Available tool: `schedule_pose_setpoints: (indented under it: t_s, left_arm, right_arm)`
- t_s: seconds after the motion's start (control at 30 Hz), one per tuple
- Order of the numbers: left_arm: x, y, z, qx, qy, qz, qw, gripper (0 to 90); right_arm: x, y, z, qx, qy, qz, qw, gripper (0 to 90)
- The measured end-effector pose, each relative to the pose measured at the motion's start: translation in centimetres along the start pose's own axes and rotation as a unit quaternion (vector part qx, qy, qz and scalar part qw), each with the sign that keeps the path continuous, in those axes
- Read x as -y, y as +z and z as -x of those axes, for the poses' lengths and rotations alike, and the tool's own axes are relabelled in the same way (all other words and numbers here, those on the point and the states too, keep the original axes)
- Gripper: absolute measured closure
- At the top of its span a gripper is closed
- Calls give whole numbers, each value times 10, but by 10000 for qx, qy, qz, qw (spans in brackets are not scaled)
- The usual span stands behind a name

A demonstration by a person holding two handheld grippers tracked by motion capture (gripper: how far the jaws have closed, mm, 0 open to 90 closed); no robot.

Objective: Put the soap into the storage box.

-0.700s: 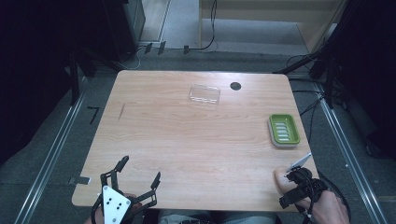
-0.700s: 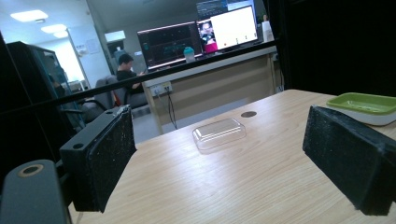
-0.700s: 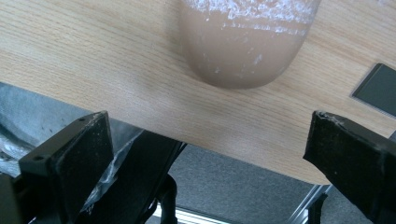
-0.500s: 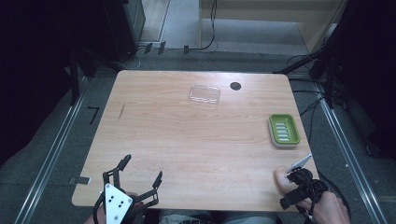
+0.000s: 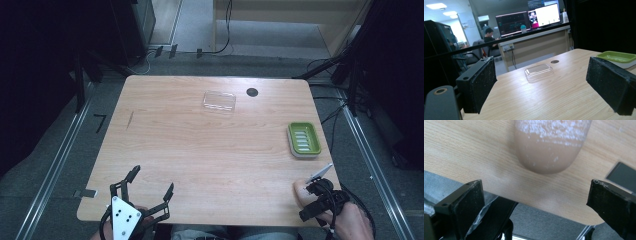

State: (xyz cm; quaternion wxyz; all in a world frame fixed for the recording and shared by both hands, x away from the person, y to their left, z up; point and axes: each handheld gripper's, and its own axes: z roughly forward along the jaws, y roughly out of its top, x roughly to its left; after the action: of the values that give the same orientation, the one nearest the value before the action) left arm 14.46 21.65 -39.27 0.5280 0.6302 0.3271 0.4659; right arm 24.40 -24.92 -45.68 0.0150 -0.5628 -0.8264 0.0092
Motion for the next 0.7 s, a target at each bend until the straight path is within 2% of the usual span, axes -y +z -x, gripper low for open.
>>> schedule_pose_setpoints:
  t_s: [0.1, 0.2, 0.3, 0.57, 0.7]
  left_arm:
    - [0, 0, -3, -82, -172, 0, 9998, 99]
    - [1, 1, -7, -337, -475, -7, 9983, 99]
    - [2, 1, -11, -387, -654, -50, 9971, 99]
    - [1, 1, -11, -336, -631, -29, 9974, 99]
    - [2, 2, -11, -431, -669, -58, 9968, 99]
  right_arm:
    - [-2, 0, -1, 23, -56, 8, 10000, 10]
    - [-7, 0, -3, 78, -58, 62, 9999, 10]
    - [-11, -2, -2, 110, -110, 113, 9998, 10]
    - [-23, -4, -1, 138, -173, 170, 9996, 8]
    - [-28, -4, 0, 91, -158, 190, 9997, 8]
